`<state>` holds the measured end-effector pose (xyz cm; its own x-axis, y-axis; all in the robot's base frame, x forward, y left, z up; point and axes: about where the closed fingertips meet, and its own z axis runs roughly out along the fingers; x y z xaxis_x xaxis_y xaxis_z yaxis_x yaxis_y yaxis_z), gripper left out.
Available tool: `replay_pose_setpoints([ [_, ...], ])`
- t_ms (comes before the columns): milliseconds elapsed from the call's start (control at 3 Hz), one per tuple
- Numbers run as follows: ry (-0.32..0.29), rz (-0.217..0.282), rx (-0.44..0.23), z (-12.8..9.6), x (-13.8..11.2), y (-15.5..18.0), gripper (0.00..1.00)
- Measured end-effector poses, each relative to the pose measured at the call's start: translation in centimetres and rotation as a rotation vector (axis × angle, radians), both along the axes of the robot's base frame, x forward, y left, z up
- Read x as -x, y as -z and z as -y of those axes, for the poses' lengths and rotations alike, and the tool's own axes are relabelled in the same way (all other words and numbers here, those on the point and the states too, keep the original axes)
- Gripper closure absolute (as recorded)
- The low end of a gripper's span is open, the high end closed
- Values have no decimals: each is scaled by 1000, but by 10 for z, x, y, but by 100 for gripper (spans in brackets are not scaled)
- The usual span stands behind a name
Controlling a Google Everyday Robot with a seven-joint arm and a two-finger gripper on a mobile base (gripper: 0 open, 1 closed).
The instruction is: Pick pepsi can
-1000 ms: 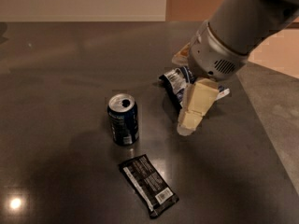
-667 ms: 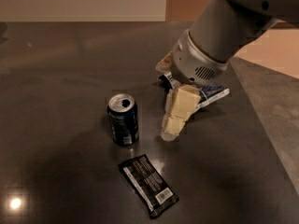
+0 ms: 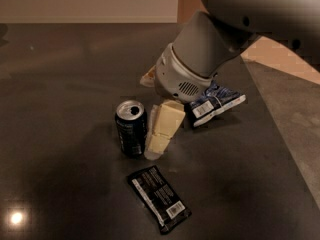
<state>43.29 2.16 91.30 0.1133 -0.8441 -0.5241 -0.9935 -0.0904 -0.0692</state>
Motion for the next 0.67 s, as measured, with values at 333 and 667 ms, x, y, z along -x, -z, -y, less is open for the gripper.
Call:
replay_pose_setpoints([
  [333,-20,-2,-29,-18,4,7,0],
  [667,-33,-4,-50,-31,7,13,0],
])
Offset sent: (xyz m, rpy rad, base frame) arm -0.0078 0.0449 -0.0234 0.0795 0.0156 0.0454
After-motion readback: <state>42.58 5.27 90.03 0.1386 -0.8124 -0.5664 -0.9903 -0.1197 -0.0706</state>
